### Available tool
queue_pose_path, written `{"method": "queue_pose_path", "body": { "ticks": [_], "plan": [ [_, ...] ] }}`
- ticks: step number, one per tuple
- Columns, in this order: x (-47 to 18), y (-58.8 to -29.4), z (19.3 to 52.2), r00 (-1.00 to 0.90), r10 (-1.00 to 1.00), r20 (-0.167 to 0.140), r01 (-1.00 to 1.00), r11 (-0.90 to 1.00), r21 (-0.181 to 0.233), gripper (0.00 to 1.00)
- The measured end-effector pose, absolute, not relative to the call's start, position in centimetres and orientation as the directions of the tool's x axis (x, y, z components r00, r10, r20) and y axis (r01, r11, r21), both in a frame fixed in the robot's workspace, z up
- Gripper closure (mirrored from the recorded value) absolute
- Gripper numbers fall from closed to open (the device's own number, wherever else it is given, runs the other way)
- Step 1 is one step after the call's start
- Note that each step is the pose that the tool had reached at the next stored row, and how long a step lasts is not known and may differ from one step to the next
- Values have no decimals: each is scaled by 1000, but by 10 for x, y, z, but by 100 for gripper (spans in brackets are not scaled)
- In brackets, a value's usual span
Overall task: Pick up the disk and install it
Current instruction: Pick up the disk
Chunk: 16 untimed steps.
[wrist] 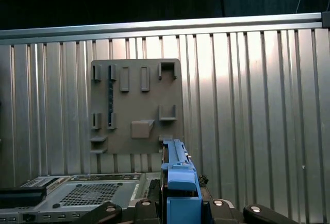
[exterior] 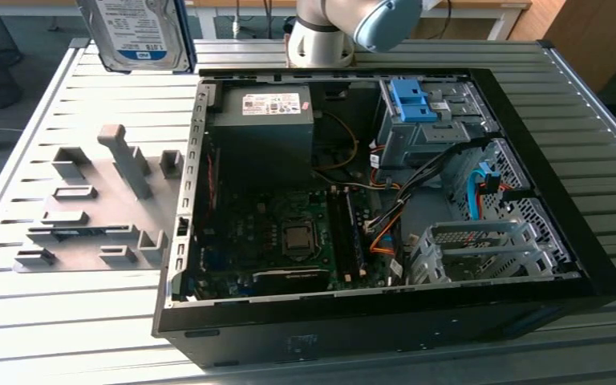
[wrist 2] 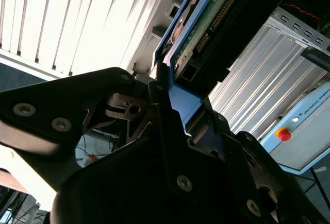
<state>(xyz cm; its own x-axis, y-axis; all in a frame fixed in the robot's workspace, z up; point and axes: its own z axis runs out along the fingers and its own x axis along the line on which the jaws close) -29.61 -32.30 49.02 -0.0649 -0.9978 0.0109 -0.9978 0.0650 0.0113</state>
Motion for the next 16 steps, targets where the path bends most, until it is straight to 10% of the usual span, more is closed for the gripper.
{"method": "queue_pose_path", "body": {
  "ticks": [16],
  "plan": [
    [-267, -323, 490, -65, -998, 11, -998, 65, 11, 64]
  ]
}}
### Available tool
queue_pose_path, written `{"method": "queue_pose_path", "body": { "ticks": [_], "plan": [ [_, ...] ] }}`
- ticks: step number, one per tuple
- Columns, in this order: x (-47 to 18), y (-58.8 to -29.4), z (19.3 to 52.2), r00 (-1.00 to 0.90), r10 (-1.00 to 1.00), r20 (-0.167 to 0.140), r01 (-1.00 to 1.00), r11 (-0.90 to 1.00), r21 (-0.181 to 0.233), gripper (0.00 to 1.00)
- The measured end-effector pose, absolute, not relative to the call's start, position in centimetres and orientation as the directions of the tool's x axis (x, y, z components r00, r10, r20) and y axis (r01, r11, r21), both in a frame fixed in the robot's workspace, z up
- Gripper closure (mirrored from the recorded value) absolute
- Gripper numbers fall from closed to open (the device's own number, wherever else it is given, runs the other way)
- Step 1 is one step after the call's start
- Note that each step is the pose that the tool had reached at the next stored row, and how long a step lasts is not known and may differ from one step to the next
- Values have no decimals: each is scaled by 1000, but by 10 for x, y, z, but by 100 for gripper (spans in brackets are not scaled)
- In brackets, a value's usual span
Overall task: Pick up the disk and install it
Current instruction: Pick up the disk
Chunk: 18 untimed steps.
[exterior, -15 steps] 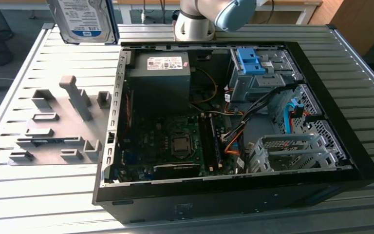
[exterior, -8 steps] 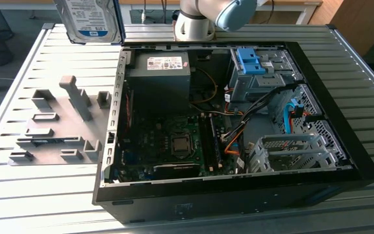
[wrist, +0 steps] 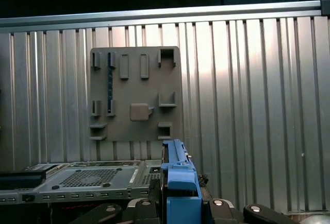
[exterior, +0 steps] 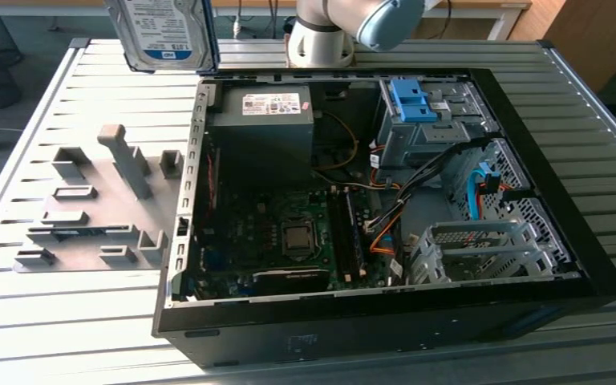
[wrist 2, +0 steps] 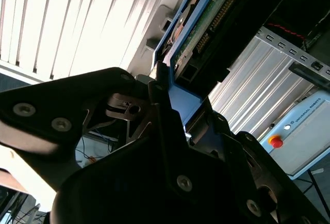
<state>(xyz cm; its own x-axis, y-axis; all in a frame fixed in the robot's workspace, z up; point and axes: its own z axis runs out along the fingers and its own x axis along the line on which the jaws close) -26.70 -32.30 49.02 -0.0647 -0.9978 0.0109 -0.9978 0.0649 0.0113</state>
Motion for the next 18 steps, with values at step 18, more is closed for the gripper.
{"method": "queue_pose_path", "body": {
  "ticks": [18],
  "plan": [
    [-241, -323, 490, -64, -998, 11, -998, 65, 11, 64]
  ]
}}
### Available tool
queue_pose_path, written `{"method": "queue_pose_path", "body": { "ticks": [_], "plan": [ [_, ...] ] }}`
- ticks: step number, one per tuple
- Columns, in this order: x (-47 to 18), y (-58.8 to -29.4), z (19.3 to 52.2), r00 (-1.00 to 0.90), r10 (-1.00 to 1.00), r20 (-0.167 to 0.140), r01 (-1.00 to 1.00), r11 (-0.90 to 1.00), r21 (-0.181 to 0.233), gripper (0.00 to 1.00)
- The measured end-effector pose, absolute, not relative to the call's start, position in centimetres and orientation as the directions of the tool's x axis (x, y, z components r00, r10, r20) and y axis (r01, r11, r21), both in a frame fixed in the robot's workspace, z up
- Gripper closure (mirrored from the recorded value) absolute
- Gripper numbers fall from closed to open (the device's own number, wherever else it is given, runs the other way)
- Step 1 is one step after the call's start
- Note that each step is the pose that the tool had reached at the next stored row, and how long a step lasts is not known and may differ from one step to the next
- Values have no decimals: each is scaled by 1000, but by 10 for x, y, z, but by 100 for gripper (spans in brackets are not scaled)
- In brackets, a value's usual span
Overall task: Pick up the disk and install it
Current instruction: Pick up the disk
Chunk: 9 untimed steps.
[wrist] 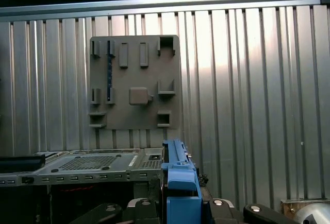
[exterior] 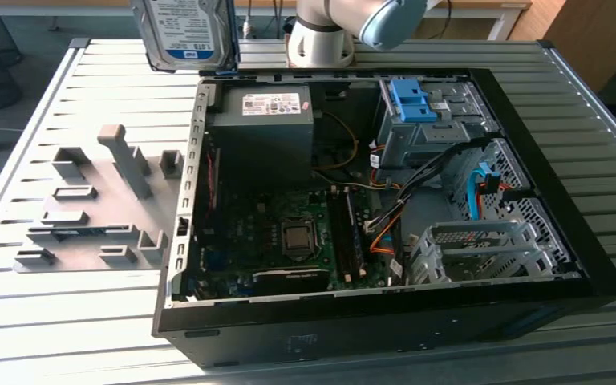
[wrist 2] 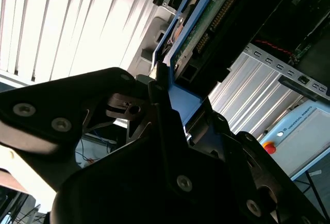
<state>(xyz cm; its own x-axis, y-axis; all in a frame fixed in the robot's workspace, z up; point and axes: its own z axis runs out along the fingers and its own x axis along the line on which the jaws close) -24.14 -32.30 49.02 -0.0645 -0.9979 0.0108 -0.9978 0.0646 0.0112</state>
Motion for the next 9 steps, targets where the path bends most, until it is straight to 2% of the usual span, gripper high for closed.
{"method": "queue_pose_path", "body": {
  "ticks": [9],
  "plan": [
    [-232, -323, 490, -64, -998, 11, -998, 64, 11, 64]
  ]
}}
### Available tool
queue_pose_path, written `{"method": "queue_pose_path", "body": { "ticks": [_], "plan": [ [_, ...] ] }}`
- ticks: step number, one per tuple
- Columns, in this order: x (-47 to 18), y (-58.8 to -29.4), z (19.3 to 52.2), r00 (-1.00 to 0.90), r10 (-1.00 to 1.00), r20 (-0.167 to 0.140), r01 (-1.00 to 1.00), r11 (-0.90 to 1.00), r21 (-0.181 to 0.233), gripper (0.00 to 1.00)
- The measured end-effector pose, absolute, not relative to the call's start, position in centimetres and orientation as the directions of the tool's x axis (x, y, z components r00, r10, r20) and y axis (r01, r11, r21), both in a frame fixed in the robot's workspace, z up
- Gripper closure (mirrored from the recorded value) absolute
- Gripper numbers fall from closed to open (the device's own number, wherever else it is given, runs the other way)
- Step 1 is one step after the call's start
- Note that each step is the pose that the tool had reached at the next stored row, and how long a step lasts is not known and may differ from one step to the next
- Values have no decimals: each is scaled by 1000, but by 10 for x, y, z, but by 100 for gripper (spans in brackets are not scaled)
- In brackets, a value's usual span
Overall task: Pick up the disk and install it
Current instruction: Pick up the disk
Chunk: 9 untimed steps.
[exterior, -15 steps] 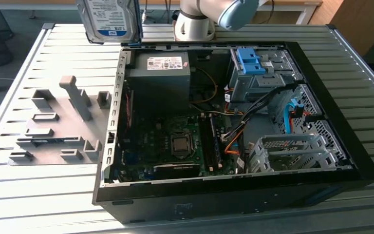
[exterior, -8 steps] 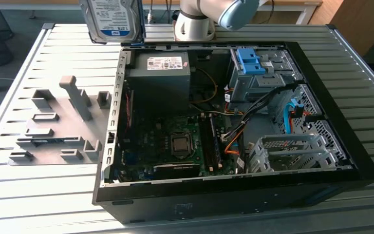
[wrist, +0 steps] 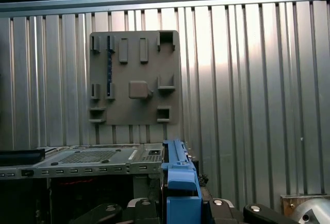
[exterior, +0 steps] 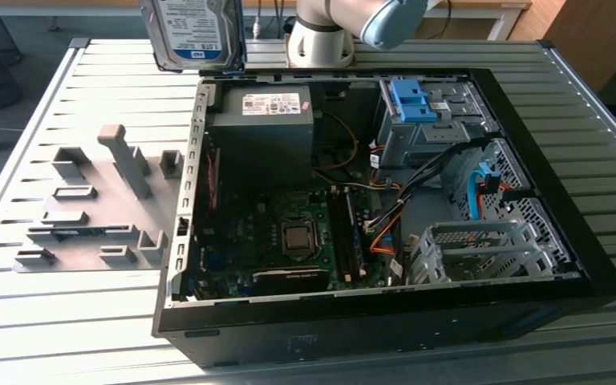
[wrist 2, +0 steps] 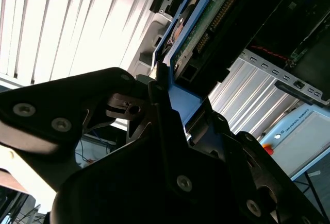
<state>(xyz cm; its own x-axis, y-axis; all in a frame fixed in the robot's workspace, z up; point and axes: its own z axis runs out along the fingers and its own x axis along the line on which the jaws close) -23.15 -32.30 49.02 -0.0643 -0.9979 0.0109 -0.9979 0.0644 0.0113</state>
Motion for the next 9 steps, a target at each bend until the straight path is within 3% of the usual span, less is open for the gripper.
{"method": "queue_pose_path", "body": {
  "ticks": [9],
  "plan": [
    [-219, -323, 490, -64, -998, 11, -998, 64, 11, 64]
  ]
}}
